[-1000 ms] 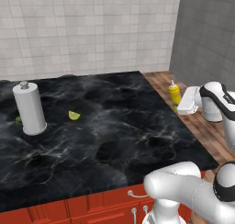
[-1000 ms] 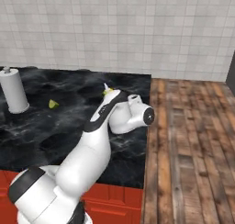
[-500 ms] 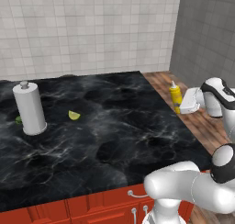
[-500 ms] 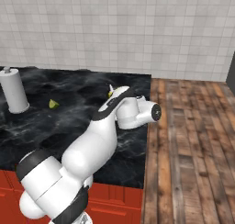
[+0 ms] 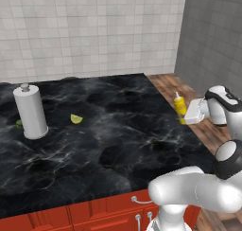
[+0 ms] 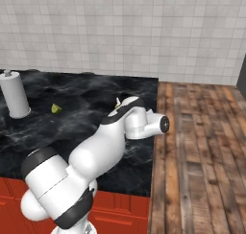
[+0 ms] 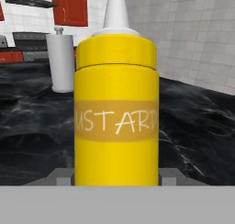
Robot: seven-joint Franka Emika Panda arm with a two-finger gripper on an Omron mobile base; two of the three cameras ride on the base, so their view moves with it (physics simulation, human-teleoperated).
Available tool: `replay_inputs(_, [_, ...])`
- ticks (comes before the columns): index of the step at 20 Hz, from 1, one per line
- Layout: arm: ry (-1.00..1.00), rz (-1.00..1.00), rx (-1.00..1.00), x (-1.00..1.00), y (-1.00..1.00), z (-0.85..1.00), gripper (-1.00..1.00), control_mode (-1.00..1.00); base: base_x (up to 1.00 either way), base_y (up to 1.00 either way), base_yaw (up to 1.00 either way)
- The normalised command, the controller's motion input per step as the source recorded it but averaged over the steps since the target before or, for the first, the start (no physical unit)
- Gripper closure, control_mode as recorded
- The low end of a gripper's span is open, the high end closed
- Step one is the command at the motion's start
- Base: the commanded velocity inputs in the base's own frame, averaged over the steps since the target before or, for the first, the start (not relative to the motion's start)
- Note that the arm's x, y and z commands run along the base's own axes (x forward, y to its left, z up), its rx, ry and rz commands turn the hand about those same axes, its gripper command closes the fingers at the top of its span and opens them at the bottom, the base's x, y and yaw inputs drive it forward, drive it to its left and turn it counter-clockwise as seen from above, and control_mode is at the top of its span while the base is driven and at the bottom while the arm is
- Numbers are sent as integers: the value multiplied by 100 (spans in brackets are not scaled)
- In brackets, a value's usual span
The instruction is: Move the mustard and shaker from the cabinet to the dining counter.
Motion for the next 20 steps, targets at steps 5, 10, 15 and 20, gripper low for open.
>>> replay_inputs(5, [0, 0, 4, -3, 0, -37, 100, -100, 0, 0, 0])
replay_inputs(10, [0, 0, 3, -1, 0, -34, 100, -100, 0, 0, 0])
replay_inputs(15, [0, 0, 11, 0, 0, -32, 100, -100, 0, 0, 0])
replay_inputs(20, [0, 0, 17, 0, -3, -21, 100, -100, 0, 0, 0])
